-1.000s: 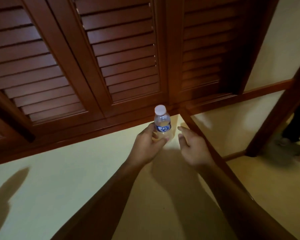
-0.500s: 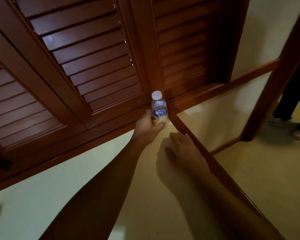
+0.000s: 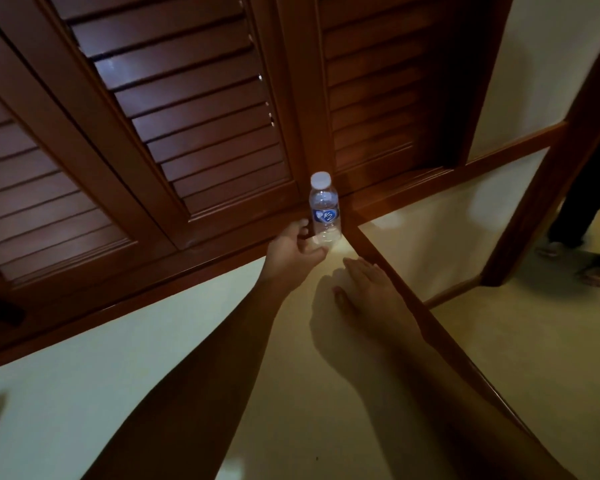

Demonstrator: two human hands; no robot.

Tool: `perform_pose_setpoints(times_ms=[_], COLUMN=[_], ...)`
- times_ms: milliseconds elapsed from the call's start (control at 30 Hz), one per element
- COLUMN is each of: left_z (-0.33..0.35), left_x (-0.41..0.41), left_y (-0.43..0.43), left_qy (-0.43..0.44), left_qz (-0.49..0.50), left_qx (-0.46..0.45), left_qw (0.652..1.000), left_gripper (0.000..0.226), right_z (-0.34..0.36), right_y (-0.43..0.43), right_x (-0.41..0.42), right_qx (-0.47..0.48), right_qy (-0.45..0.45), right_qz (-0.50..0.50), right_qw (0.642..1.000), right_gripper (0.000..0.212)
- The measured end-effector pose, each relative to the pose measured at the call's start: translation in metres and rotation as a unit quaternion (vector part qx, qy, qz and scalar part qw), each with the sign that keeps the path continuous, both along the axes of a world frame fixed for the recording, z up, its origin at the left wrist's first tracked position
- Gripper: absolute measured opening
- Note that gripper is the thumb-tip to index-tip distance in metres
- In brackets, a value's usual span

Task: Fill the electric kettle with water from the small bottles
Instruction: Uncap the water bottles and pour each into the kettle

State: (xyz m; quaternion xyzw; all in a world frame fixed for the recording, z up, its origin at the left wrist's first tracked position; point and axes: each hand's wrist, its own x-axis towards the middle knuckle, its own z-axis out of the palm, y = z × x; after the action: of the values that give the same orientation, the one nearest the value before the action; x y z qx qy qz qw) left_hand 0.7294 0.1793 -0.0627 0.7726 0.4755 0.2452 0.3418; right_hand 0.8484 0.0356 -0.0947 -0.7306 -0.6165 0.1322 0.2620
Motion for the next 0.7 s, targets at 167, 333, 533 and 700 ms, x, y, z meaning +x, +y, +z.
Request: perform_pose_setpoints(times_ms=[167, 333, 533, 700], left_z=[0.004, 0.004, -0.003, 0.0], left_x=[-0.076, -0.183, -0.321, -0.414], left_y=[-0.065, -0.139, -0.226, -0.307], left_qy=[-0.03, 0.004, -0.002, 0.021], left_qz=[0.01, 0.072, 0.219, 0.355], left_qx=[0.027, 0.102, 0.113, 0.12], left_qw=[0.999, 0.992, 0.969, 0.927], left_gripper=[0.048, 0.042, 0.041, 0.04], right_z=[0.012, 0.024, 0.025, 0.029], right_y=[-0.012, -0.027, -0.063, -0.092], right_x=[-0.029, -0.114, -0.244, -0.348], right_qx=[0.042, 0.05, 0.051, 0.043], right_qy=[-0.015, 0.041, 0.04, 0.075], right_qz=[0.052, 0.132, 0.332, 0.448], right_qw=[0.998, 0.989, 0.941, 0.89], right_gripper=[0.061, 0.054, 0.052, 0.051])
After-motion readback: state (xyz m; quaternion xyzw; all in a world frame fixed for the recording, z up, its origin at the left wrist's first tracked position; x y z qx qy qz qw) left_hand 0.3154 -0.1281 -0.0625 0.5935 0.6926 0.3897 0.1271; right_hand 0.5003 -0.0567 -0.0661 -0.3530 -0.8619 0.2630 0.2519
